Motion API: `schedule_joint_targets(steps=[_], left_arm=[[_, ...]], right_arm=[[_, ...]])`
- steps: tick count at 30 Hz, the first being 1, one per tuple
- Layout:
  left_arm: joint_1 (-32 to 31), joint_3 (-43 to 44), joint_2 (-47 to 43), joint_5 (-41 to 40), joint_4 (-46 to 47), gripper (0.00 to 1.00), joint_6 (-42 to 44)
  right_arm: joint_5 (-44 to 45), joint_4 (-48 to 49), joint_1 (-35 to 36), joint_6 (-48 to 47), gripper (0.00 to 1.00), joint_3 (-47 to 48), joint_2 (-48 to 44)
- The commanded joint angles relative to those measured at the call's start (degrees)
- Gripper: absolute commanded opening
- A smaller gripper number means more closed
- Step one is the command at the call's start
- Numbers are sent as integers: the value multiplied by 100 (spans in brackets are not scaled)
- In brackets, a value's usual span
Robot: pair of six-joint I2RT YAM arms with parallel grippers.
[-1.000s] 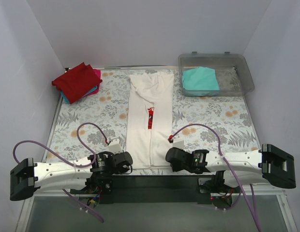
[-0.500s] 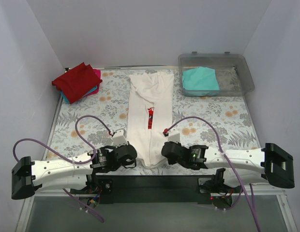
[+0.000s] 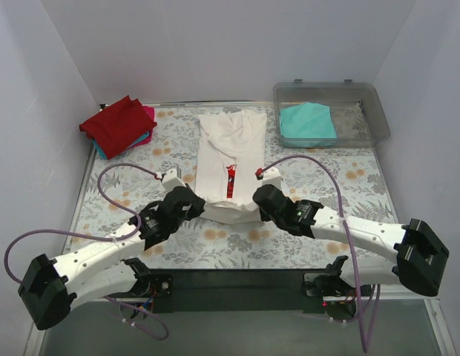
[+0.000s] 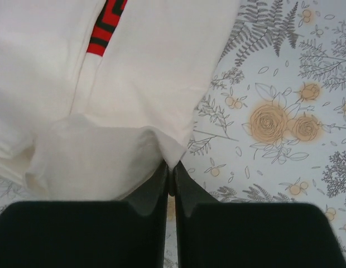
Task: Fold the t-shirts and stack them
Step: Fold the tshirt
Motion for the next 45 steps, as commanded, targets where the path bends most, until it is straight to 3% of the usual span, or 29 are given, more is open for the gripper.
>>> schedule_joint_targets(steps=[1,7,10,14,21,43,44,45], left_arm=[[697,49,447,615,1087,0,762],[1822,583,1616,1652,2118,0,1367],[2044,1233,2372,1910,1996,0,1579],[2403,1481,3014,2331,2311,0,1632],[2703,2096,3946,2569,2426,0,1729],[3301,3213,5326,3140,2461,0,1949],[3310,3300,5362,3132,2444,2,1993],[3301,3353,5379,3105,2400,26,2010]], right_arm=[[-283,654,-555,-687,1,344,211],[-837,1147,-1260,-1337,1,924,1089],[-995,1183,-1514,-1487,1,1363,1634],[-1181,1227,-1761,-1619,1,1872,2301],[-1383,1227,-2174,-1760,1,2339,2927],[-1805,1113,-2816,-2033,1,3359,3982],[-1796,1086,-2833,-2041,1,3411,3999],[-1787,1043,-2860,-2042,8,3490,4008]])
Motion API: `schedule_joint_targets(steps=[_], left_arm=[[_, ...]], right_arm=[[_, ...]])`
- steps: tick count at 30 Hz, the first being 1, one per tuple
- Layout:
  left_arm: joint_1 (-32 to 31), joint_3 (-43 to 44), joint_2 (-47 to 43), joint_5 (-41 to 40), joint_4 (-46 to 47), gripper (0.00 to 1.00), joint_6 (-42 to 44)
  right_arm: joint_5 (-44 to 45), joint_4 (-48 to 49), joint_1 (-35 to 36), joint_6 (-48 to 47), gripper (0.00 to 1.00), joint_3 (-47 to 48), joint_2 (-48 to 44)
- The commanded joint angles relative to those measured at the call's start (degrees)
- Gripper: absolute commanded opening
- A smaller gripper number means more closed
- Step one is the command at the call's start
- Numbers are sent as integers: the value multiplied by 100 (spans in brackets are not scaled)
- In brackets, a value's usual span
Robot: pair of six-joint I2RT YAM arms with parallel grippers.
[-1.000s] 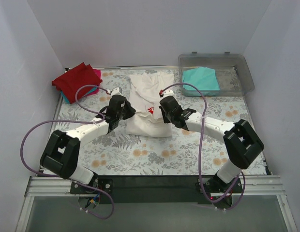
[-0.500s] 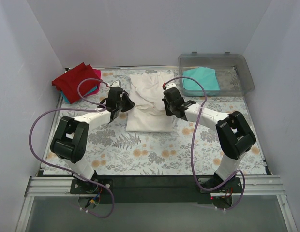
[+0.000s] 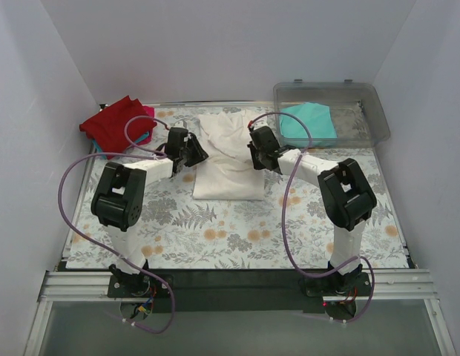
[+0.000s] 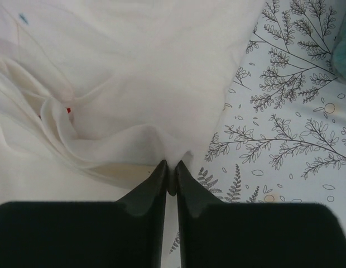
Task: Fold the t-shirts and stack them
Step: Fold the tshirt
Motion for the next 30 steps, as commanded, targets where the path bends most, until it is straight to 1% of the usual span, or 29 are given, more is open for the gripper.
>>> schedule_joint_targets(steps=[1,2,3,4,5,6,7,9,11,12,13,14,16,17,18,20,21,24,26,30], left_arm=[[38,377,-76,-1,-68,39,153],[38,403,-154,-62,-94,50,161],[38,429,-225,-263,-129,62,179],[38,447,-312,-360,-147,79,188],[38,447,-513,-535,-165,85,197],[38,395,-637,-633,-182,87,205],[38,342,-752,-747,-191,92,223],[38,211,-1121,-739,-130,93,232],[-32,-149,-1454,-713,-51,93,162],[-85,-324,-1552,-696,45,93,135],[-207,-648,-1648,-695,107,93,100],[-287,-843,-1806,-643,160,94,13],[-532,-1195,-1956,-581,484,94,-66],[-638,-1536,-2070,-459,634,94,-119],[-717,-1670,-2089,-441,931,94,-154],[-946,-1942,-2063,-440,1187,94,-190],[-1025,-1987,-2010,-266,1398,94,-190],[-1210,-2101,-1668,-151,1670,94,-286],[-1254,-2198,-1422,-54,1856,94,-374],[-1342,-2540,-1228,-62,1927,94,-480]], right_arm=[[-19,-31,-80,-125,13,440,-42],[16,-66,-89,-125,19,484,-68],[68,-127,-115,-133,34,519,-120],[191,-154,-132,-151,40,554,-252],[244,-172,-150,-160,46,572,-349],[314,-198,-176,-169,52,563,-445],[463,-198,-177,-186,53,502,-681],[500,-181,-177,-204,56,406,-920],[228,-137,-177,-195,56,196,-1184],[-121,-85,-168,-152,56,98,-1245],[-290,-41,-159,-125,55,2,-1324],[-431,-5,-142,-99,55,-286,-1369],[-678,231,-54,-11,54,-656,-1483],[-756,345,-27,16,54,-841,-1536],[-853,608,34,77,54,-1209,-1580],[-1143,898,87,156,54,-1510,-1659],[-1222,1127,148,200,54,-1763,-1659],[-1495,1365,236,262,54,-1959,-1554],[-1496,1375,272,279,54,-2064,-1413],[-1399,1392,307,350,53,-2319,-1246]])
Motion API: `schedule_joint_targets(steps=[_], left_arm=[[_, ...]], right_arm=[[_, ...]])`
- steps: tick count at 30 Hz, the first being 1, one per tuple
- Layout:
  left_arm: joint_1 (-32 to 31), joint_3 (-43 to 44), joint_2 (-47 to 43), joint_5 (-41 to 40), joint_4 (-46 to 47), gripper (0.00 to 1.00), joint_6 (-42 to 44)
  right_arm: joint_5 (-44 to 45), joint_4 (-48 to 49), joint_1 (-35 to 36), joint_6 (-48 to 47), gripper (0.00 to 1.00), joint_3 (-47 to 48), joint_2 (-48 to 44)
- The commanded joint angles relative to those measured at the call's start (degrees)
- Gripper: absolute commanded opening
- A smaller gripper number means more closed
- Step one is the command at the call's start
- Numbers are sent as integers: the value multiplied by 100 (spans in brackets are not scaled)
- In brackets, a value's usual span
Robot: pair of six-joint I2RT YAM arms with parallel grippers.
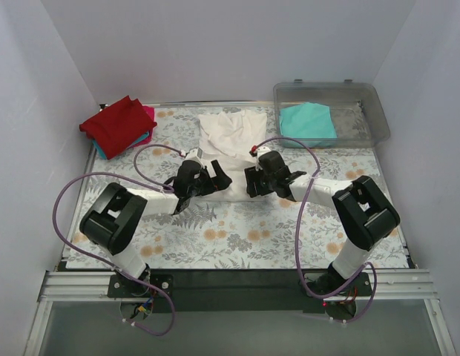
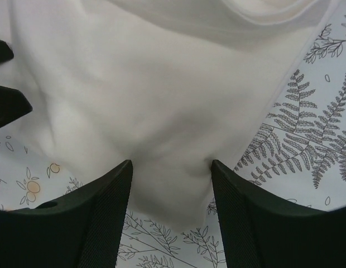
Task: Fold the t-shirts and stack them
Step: Fold the tshirt
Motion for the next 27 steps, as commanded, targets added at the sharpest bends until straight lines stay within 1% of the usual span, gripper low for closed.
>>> schedule_joint_targets(steps=[1,6,7,11,14,18,22,23,27], left_arm=[[-129,-322,23,-14,329,94,-115],[-270,-648,146,-226,180,94,-290],[-305,-787,129,-417,154,94,-352],[-481,-1218,-73,-559,101,94,-510],[-788,-1395,-249,-735,-22,94,-589],[-1201,-1763,-521,-1139,-452,94,-887],[-1395,-2107,-995,-1481,-891,94,-1134],[-1413,-2142,-1058,-1561,-1153,94,-1187],[-1439,-2204,-1444,-2027,-1821,95,-1389]], right_arm=[[-29,405,31,133,53,-265,102],[147,413,49,213,53,-591,270],[156,413,49,230,53,-652,287],[174,405,119,397,52,-994,182],[200,378,330,563,52,-1399,-37],[419,-51,891,836,53,-1811,-336],[446,-255,1288,1144,53,-2067,-731],[438,-516,1410,1240,53,-2102,-810],[516,-1000,1700,1408,53,-2076,-1145]])
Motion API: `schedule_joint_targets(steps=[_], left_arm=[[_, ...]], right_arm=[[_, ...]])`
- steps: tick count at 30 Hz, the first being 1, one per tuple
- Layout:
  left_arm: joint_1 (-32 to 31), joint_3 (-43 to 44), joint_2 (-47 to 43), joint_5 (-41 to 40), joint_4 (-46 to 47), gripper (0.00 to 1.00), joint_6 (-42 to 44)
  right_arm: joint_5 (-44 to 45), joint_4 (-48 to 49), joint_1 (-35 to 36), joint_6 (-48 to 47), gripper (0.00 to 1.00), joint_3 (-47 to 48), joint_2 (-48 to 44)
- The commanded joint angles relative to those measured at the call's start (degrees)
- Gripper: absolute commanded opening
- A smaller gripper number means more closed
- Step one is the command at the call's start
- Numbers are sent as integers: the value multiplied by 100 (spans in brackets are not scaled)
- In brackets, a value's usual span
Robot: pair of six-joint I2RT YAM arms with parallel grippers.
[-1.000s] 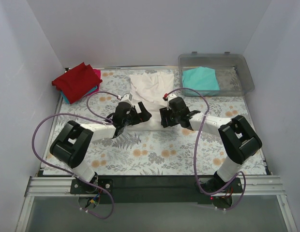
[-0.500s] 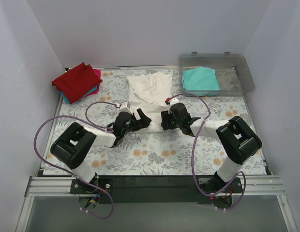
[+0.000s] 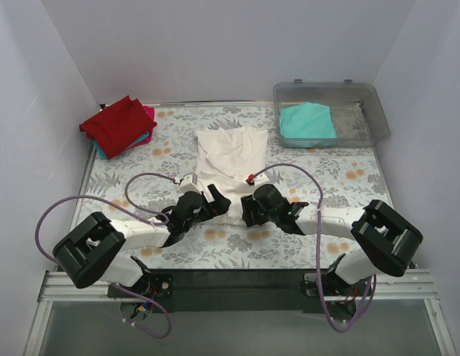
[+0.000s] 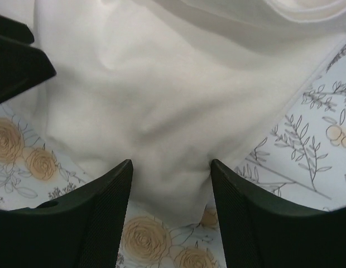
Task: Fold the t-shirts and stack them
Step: Fold the tshirt
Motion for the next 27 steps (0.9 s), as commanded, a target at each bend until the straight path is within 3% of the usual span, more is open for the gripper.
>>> schedule_joint_targets(steps=[1,6,13,18,27], left_arm=[[-58,-394,-128,-471,-2223,95,-312],[-285,-359,-893,-866,-2777,95,-470],[-681,-87,-2212,-1192,-2901,95,-101],[-1120,10,-2239,-1149,-2576,95,126],[-1516,-297,-1616,-604,-820,95,312]], right_arm=[[-179,-1834,289,514,53,-297,-98],[304,-2388,342,505,54,-95,-791],[1017,-2406,334,-12,57,721,-1163],[843,-1915,228,-706,57,1416,-839],[-405,-1150,-158,-1656,54,2330,110]])
